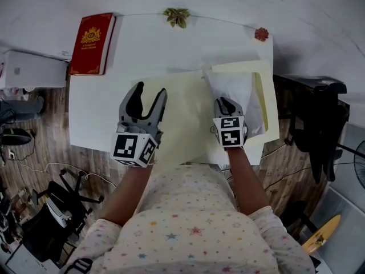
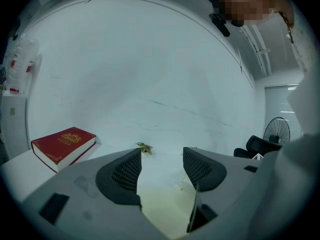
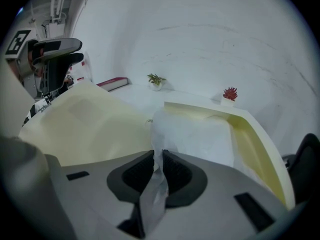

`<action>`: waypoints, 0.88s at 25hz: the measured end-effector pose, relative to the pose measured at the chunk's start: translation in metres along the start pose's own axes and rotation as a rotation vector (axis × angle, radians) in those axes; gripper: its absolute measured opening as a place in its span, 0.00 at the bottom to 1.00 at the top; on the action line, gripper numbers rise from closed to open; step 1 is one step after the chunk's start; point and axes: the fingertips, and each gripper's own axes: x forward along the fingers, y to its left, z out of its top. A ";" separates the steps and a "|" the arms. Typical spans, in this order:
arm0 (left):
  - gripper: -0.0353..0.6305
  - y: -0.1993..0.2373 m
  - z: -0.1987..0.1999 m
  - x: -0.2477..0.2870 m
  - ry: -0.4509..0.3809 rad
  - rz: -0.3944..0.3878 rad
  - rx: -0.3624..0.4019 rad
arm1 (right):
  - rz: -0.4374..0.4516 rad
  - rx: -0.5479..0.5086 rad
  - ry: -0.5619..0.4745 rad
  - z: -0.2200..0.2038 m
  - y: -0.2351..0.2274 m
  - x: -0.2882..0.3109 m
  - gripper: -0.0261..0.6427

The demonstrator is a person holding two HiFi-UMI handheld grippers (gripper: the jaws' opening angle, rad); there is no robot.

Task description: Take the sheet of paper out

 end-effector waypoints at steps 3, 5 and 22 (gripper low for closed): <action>0.44 0.001 0.001 -0.001 -0.003 0.000 -0.001 | -0.005 0.002 -0.007 0.001 -0.002 -0.003 0.11; 0.44 0.000 0.002 -0.001 -0.006 0.000 -0.001 | -0.009 0.007 -0.016 0.002 -0.003 -0.006 0.10; 0.44 0.000 0.013 -0.007 -0.027 -0.003 0.016 | 0.011 0.022 -0.079 0.019 -0.003 -0.027 0.05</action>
